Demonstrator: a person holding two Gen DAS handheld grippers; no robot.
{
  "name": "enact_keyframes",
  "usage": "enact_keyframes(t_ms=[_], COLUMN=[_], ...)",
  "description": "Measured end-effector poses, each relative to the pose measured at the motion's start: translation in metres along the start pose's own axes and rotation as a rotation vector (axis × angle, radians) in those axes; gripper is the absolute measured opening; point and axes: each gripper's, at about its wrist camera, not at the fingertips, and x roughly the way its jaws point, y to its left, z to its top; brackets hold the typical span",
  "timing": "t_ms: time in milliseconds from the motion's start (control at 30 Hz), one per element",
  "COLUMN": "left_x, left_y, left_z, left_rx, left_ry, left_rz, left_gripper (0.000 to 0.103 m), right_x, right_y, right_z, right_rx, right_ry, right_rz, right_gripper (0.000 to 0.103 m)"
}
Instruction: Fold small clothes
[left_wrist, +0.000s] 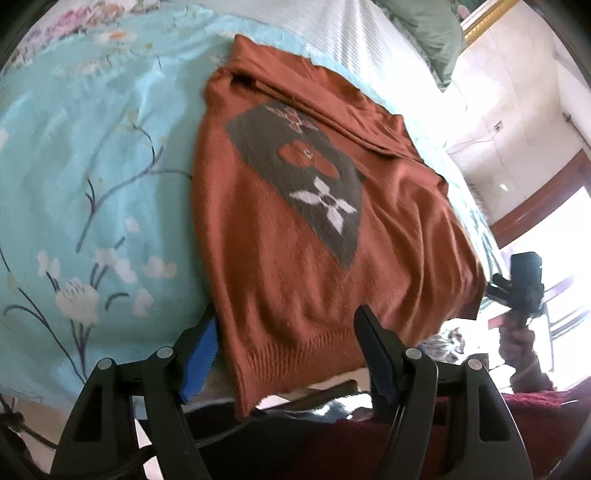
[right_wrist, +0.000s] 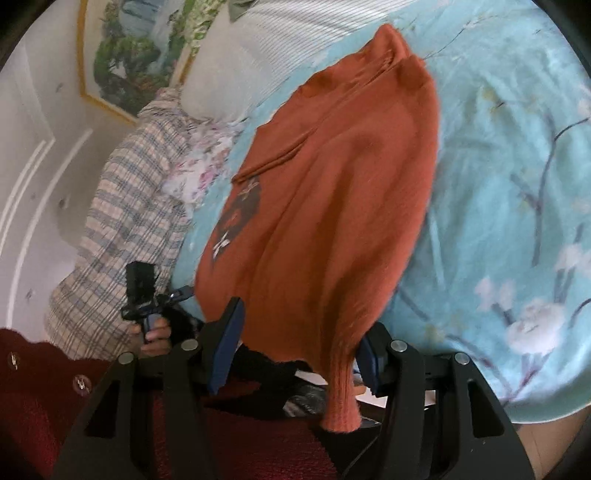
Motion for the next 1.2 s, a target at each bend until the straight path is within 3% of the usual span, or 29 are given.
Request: enact_keyframes(t_ms=[100, 167, 233, 300, 533, 567, 600, 933, 1067, 1200], left_x=[0.0, 0.0, 0.0, 0.0, 0.011, 0.01, 0.01, -0.055, -0.07, -0.074], left_y=[0.001, 0.002, 0.004, 0.003, 0.005, 0.003, 0.002, -0.019, -0.024, -0.036], left_z=[0.0, -0.001, -0.002, -0.003, -0.01, -0.011, -0.011, -0.005, 0.013, 0.045], left_rx=[0.011, 0.019, 0.029, 0.04, 0.041, 0.047, 0.046, -0.013, -0.025, -0.009], left_ry=[0.01, 0.016, 0.025, 0.037, 0.103, 0.095, 0.091, -0.169, -0.238, -0.293], left_rz=[-0.006, 0.004, 0.019, 0.034, 0.037, 0.045, 0.049, -0.07, -0.111, -0.089], left_gripper=[0.066, 0.059, 0.049, 0.034, 0.026, 0.013, 0.005, 0.004, 0.004, 0.004], right_x=[0.005, 0.005, 0.006, 0.005, 0.005, 0.005, 0.004, -0.028, -0.036, -0.04], right_y=[-0.004, -0.009, -0.012, -0.013, -0.015, -0.014, -0.012, 0.001, 0.01, 0.024], right_z=[-0.009, -0.011, -0.009, -0.009, -0.009, -0.009, -0.009, 0.004, 0.024, 0.061], right_rx=[0.002, 0.018, 0.032, 0.04, 0.038, 0.034, 0.031, 0.055, 0.039, -0.006], right_ry=[0.024, 0.016, 0.006, -0.002, 0.002, 0.005, 0.009, -0.115, -0.167, -0.225], right_rz=[-0.002, -0.014, -0.042, -0.046, -0.049, -0.051, -0.036, 0.125, 0.139, 0.122], right_gripper=[0.047, 0.029, 0.017, 0.015, 0.015, 0.011, 0.01, 0.008, 0.008, 0.008])
